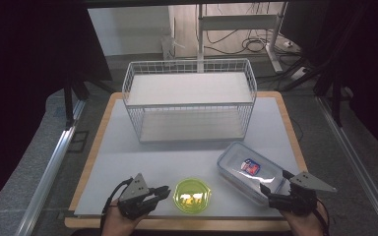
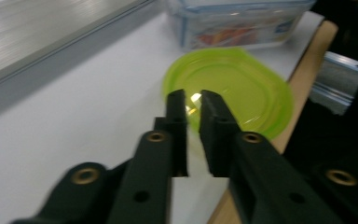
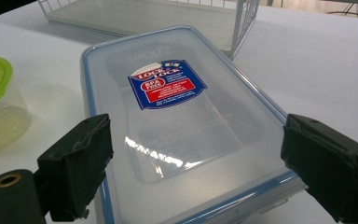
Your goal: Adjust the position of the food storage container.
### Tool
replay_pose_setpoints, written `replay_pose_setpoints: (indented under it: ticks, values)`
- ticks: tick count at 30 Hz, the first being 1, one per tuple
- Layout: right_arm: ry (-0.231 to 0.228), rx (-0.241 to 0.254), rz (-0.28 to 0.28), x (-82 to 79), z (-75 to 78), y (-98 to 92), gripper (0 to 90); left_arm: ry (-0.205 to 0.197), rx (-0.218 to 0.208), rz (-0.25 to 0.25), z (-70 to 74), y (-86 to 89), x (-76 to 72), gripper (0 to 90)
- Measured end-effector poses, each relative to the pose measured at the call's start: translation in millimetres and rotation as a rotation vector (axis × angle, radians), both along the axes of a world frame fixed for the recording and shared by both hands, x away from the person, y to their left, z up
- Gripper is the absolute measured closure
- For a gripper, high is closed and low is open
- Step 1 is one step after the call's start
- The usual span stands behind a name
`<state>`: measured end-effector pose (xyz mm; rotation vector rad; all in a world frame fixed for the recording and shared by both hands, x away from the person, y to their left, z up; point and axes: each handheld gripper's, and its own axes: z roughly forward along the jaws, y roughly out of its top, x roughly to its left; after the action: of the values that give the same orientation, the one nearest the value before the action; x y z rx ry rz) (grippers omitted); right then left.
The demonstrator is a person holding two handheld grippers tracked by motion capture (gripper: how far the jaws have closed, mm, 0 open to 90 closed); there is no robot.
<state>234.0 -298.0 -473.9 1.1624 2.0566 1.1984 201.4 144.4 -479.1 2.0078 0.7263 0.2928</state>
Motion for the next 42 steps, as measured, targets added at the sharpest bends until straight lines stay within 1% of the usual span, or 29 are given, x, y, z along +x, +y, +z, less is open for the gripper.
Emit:
replay_pose_setpoints:
  ticks: [1, 2, 3, 4, 5, 6, 7, 8, 9, 10, 11, 13, 14, 15, 17, 20, 23, 24, 26, 28, 30, 31, 34, 38, 42]
  values:
    - [0.000, 0.003, -0.001, -0.1, 0.1, -0.2, 8.9, 0.007, -0.007, -0.015, 0.2, -5.4, 0.8, 88.8]
    - [0.000, 0.003, -0.002, -0.1, 0.1, -0.4, 8.9, 0.020, -0.014, -0.037, 0.2, -11.3, 1.8, 89.9]
    - [0.000, 0.003, -0.002, -0.1, 0.1, -0.4, 8.9, 0.020, -0.014, -0.037, 0.2, -11.3, 1.8, 90.0]
    - [-0.003, -0.004, -0.006, -0.3, 0.4, -0.5, 8.9, 0.028, -0.013, -0.056, -0.3, -18.1, 2.4, 90.0]
    - [-0.004, -0.009, -0.008, -0.4, 0.5, -0.6, 8.9, 0.036, 0.004, -0.087, -1.4, -33.1, 2.7, 90.0]
    - [-0.003, -0.010, -0.009, -0.4, 0.5, -0.6, 8.9, 0.036, 0.004, -0.087, -1.4, -33.1, 2.7, 90.0]
    - [-0.002, -0.010, -0.008, -0.3, 0.4, -0.8, 8.9, 0.046, 0.007, -0.117, -2.4, -47.7, 3.0, 90.0]
    - [-0.001, -0.011, -0.008, -0.2, 0.2, -0.8, 9.0, 0.046, 0.007, -0.117, -2.4, -47.7, 3.0, 90.0]
    - [-0.001, -0.011, -0.008, -0.2, 0.2, -0.8, 9.0, 0.050, 0.009, -0.127, -2.4, -54.3, 3.1, 90.0]
    - [0.001, -0.016, -0.004, 0.1, -0.3, -0.5, 8.9, 0.065, -0.005, -0.148, -2.1, -66.3, 4.1, 90.0]
    - [0.001, -0.016, -0.004, 0.1, -0.3, -0.5, 8.9, 0.065, -0.005, -0.148, -2.1, -66.3, 4.1, 90.0]
    - [0.004, -0.023, -0.003, 0.2, -0.5, -0.1, 8.9, 0.074, -0.002, -0.163, -1.8, -78.3, 4.7, 90.0]
    - [0.005, -0.026, -0.003, 0.4, -0.9, 0.3, 8.9, 0.079, 0.005, -0.175, -2.3, -89.6, 4.9, 90.0]
    - [0.005, -0.026, -0.003, 0.4, -0.9, 0.3, 8.9, 0.079, 0.005, -0.175, -2.3, -89.6, 4.9, 90.0]
    - [0.005, -0.026, -0.004, 0.3, -0.8, 0.1, 8.9, 0.078, 0.031, -0.179, -4.1, -102.7, 5.8, 90.0]
    - [0.007, -0.026, -0.005, 0.4, -0.9, -0.3, 9.0, 0.088, 0.053, -0.178, -6.8, -111.5, 7.2, 90.0]
    - [0.011, -0.024, -0.008, 0.6, -1.2, -0.3, 9.0, 0.100, 0.073, -0.176, -10.8, -115.4, 8.4, 90.0]
    - [0.013, -0.026, -0.008, 0.7, -1.4, -0.3, 9.1, 0.105, 0.072, -0.168, -12.2, -116.0, 8.6, 90.0]
    - [0.016, -0.029, -0.008, 0.8, -1.7, -0.4, 9.0, 0.111, 0.065, -0.168, -12.4, -114.6, 9.5, 90.0]
    - [0.016, -0.028, -0.007, 0.9, -1.8, -0.4, 9.0, 0.101, 0.080, -0.162, -10.7, -114.5, 9.3, 90.0]
    - [0.016, -0.028, -0.007, 0.8, -1.7, -0.4, 9.0, 0.100, 0.084, -0.161, -10.3, -114.4, 9.5, 90.0]
    - [0.015, -0.028, -0.007, 0.8, -1.7, -0.4, 9.0, 0.105, 0.077, -0.156, -10.8, -114.3, 10.2, 90.0]
    - [0.017, -0.031, -0.007, 0.8, -1.8, -0.4, 9.0, 0.111, 0.080, -0.160, -10.8, -113.5, 11.4, 90.0]
    - [0.018, -0.033, -0.008, 0.8, -1.9, -0.5, 9.1, 0.104, 0.096, -0.150, -9.6, -111.1, 12.6, 90.0]
    - [0.019, -0.034, -0.008, 1.0, -2.0, -0.8, 9.2, 0.106, 0.092, -0.138, -9.8, -107.1, 14.4, 90.0]
